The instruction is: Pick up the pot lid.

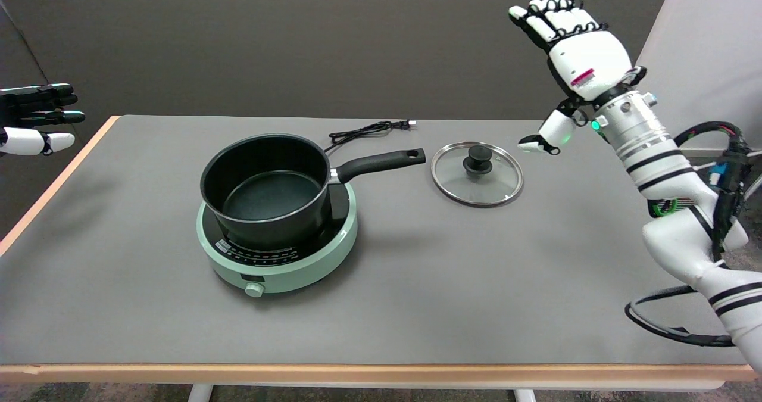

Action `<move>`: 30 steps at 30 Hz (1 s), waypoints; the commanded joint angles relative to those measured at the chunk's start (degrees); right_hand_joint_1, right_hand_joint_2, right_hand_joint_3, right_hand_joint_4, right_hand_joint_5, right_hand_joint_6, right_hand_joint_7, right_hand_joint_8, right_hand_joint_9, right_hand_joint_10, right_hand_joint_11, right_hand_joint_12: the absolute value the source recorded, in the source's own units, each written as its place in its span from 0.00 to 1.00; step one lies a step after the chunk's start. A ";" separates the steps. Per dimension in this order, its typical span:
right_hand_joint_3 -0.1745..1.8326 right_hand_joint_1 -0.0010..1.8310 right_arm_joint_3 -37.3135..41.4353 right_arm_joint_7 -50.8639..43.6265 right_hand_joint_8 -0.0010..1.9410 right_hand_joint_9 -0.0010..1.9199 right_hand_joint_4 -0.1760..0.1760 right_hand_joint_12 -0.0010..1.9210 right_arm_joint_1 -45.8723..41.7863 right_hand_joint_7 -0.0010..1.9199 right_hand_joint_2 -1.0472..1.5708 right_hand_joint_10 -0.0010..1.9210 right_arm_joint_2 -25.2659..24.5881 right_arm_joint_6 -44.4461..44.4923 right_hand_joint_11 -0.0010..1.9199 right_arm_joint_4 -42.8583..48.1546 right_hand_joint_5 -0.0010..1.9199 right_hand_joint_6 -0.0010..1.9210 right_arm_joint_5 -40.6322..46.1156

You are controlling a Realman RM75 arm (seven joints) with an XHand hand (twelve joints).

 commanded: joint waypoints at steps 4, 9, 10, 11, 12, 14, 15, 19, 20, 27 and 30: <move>0.54 0.61 -5.87 0.21 0.05 0.05 0.92 0.05 5.51 0.05 0.26 0.05 1.59 -10.65 0.05 2.15 0.05 0.05 -4.34; 0.53 0.61 -5.79 0.21 0.05 0.05 0.94 0.05 5.76 0.05 0.26 0.05 1.85 -10.05 0.05 1.68 0.05 0.05 -4.55; 0.53 0.61 -5.79 0.21 0.05 0.05 0.95 0.05 5.90 0.05 0.25 0.05 2.07 -10.05 0.05 1.68 0.05 0.05 -5.02; 0.53 0.61 -5.79 0.21 0.05 0.05 0.95 0.05 5.92 0.05 0.25 0.05 2.15 -10.05 0.05 1.68 0.05 0.05 -5.63; 0.53 0.61 -5.79 0.21 0.05 0.05 0.95 0.05 6.07 0.05 0.25 0.05 2.22 -10.05 0.05 1.68 0.05 0.05 -5.89; 0.53 0.61 -5.88 0.21 0.04 0.05 0.96 0.05 6.31 0.05 0.25 0.05 2.22 -10.21 0.05 1.42 0.05 0.05 -6.66; 0.53 0.61 -6.04 0.21 0.04 0.04 0.96 0.04 6.40 0.04 0.25 0.04 2.22 -10.29 0.04 1.17 0.04 0.04 -6.76; 0.53 0.61 -7.33 1.10 0.04 0.04 1.00 0.04 7.46 0.04 0.25 0.04 2.22 -10.29 0.04 -1.18 0.04 0.04 -7.13; 0.53 0.61 -7.56 2.00 0.04 0.04 1.00 0.04 7.83 0.04 0.25 0.04 2.22 -10.29 0.04 -1.85 0.04 0.04 -7.13; 0.53 0.61 -9.09 6.66 0.04 0.04 1.00 0.04 9.93 0.04 0.25 0.04 2.22 -10.04 0.04 -6.14 0.04 0.04 -7.13; 0.53 0.61 -9.88 8.58 0.04 0.04 1.00 0.04 11.06 0.04 0.25 0.04 2.22 -9.89 0.04 -8.12 0.04 0.04 -7.13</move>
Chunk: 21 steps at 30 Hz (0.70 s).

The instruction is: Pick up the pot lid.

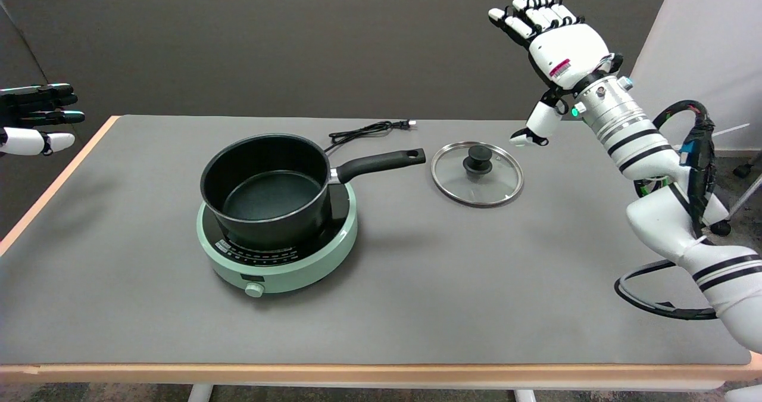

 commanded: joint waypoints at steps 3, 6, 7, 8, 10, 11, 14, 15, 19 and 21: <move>0.51 0.61 -3.92 8.09 0.04 0.04 1.00 0.04 5.57 0.04 0.25 0.04 0.43 -0.43 0.04 -8.58 0.04 0.04 -1.32; 0.50 0.62 -3.99 8.38 0.04 0.04 1.00 0.04 5.87 0.04 0.25 0.04 0.43 -0.42 0.04 -8.70 0.04 0.04 -2.03; 0.50 0.62 -3.98 8.38 0.04 0.04 1.00 0.04 5.87 0.04 0.25 0.04 0.43 -0.35 0.04 -8.47 0.04 0.04 -2.80; 0.50 0.62 -3.90 8.38 0.04 0.04 1.00 0.04 5.87 0.04 0.25 0.04 0.43 -0.35 0.04 -8.29 0.04 0.04 -3.38; 0.50 0.62 -3.59 8.38 0.04 0.04 1.00 0.04 5.55 0.04 0.25 0.04 0.43 -0.01 0.04 -7.50 0.04 0.04 -4.95; 0.50 0.63 -3.50 8.38 0.04 0.04 1.00 0.04 5.46 0.04 0.25 0.04 0.43 0.23 0.04 -7.23 0.04 0.04 -5.35; 0.50 0.63 -3.10 8.38 0.04 0.04 1.00 0.04 4.97 0.04 0.25 0.04 0.43 0.95 0.04 -5.98 0.04 0.04 -6.12; 0.50 0.63 -2.94 8.38 0.04 0.04 1.00 0.04 4.82 0.04 0.25 0.04 0.43 1.27 0.04 -5.66 0.04 0.04 -6.12; 0.50 0.63 -2.14 8.38 0.04 0.04 1.00 0.04 4.51 0.04 0.24 0.04 0.43 1.89 0.04 -5.29 0.04 0.04 -6.12; 0.50 0.63 -1.67 8.38 0.04 0.04 1.00 0.04 4.43 0.04 0.24 0.04 0.43 2.23 0.04 -5.29 0.04 0.04 -6.12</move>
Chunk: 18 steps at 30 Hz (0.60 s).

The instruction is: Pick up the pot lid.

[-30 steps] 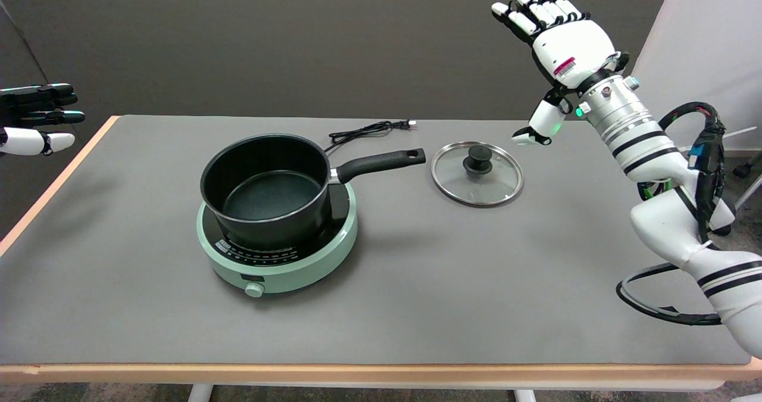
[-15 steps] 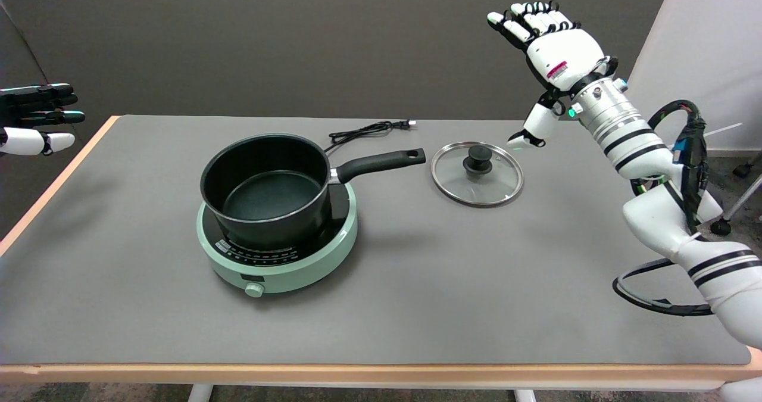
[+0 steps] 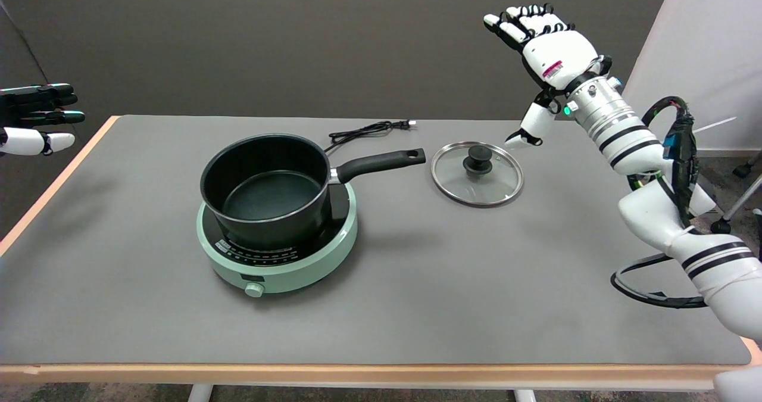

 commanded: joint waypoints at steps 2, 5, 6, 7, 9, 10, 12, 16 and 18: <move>0.50 0.63 1.27 1.81 0.03 0.04 1.00 0.04 0.24 0.04 0.24 0.04 0.09 2.54 0.04 0.50 0.04 0.04 -2.78; 0.49 0.63 1.26 1.81 0.03 0.03 1.00 0.03 0.25 0.03 0.24 0.03 0.09 2.54 0.03 0.57 0.03 0.03 -2.78; 0.50 0.46 1.19 1.81 0.11 0.32 0.89 0.32 0.25 0.30 0.60 0.21 0.09 2.54 0.19 0.57 0.29 0.17 -2.78; 0.50 0.42 1.18 1.81 0.13 0.38 0.86 0.38 0.25 0.36 0.68 0.24 0.09 2.54 0.22 0.57 0.34 0.20 -2.78; 0.50 0.42 1.03 1.81 0.13 0.38 0.87 0.38 0.25 0.36 0.68 0.24 0.09 2.63 0.22 0.57 0.34 0.20 -2.78; 0.50 0.42 1.03 1.81 0.13 0.38 0.87 0.38 0.26 0.36 0.68 0.24 0.09 2.70 0.22 0.57 0.34 0.20 -2.78; 0.50 0.42 1.11 1.81 0.13 0.38 0.87 0.38 0.42 0.37 0.68 0.24 0.09 2.70 0.22 0.74 0.34 0.20 -2.78; 0.50 0.42 1.74 1.82 0.13 0.38 0.88 0.39 0.50 0.37 0.68 0.25 0.09 2.96 0.22 1.20 0.34 0.20 -2.78; 0.50 0.43 1.64 2.06 0.13 0.38 0.88 0.39 0.67 0.38 0.68 0.25 0.17 3.10 0.22 0.79 0.35 0.21 -2.78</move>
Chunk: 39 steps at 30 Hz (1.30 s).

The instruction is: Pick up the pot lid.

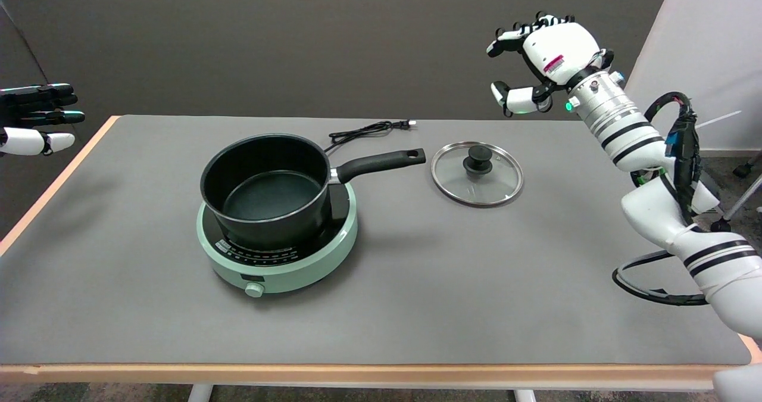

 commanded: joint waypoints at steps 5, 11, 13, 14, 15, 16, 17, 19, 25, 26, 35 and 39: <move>0.52 0.44 -1.40 4.89 0.12 0.38 0.90 0.40 2.22 0.39 0.67 0.26 0.13 0.47 0.23 -2.90 0.34 0.21 -2.45; 0.53 0.43 -6.73 5.94 0.12 0.38 0.92 0.40 5.81 0.38 0.67 0.26 0.20 -0.27 0.23 -7.34 0.34 0.20 -8.15; 0.53 0.43 -8.15 6.04 0.12 0.39 0.93 0.40 6.90 0.38 0.66 0.27 0.21 -0.70 0.23 -8.80 0.34 0.19 -9.13; 0.53 0.43 -9.35 6.23 0.12 0.39 0.93 0.40 7.34 0.38 0.66 0.27 0.29 -1.18 0.23 -9.82 0.34 0.19 -9.27; 0.53 0.43 -10.56 6.67 0.12 0.39 0.94 0.40 8.00 0.38 0.66 0.27 0.38 -1.63 0.23 -10.74 0.33 0.19 -9.27; 0.53 0.43 -11.25 6.95 0.12 0.39 0.95 0.40 8.28 0.38 0.66 0.27 0.53 -1.89 0.23 -11.33 0.33 0.18 -9.27; 0.54 0.43 -12.47 8.17 0.12 0.39 0.95 0.40 8.88 0.38 0.66 0.27 0.61 -2.36 0.23 -12.23 0.32 0.17 -9.27; 0.55 0.43 -14.08 10.46 0.12 0.38 0.94 0.40 9.52 0.37 0.65 0.27 0.77 -3.16 0.23 -13.52 0.30 0.15 -9.27; 0.56 0.40 -15.53 12.65 0.10 0.33 0.84 0.35 9.61 0.30 0.62 0.20 0.86 -3.84 0.20 -15.14 0.21 0.09 -11.47; 0.57 0.39 -15.61 12.66 0.09 0.32 0.83 0.35 9.22 0.29 0.61 0.20 1.01 -3.84 0.19 -15.05 0.21 0.09 -11.83; 0.56 0.34 -15.04 12.73 0.08 0.28 0.83 0.33 5.09 0.23 0.59 0.17 2.61 -3.83 0.18 -12.03 0.17 0.08 -11.82; 0.55 0.33 -15.47 12.80 0.08 0.30 0.83 0.33 4.46 0.23 0.58 0.18 3.42 -3.52 0.18 -11.82 0.17 0.08 -11.51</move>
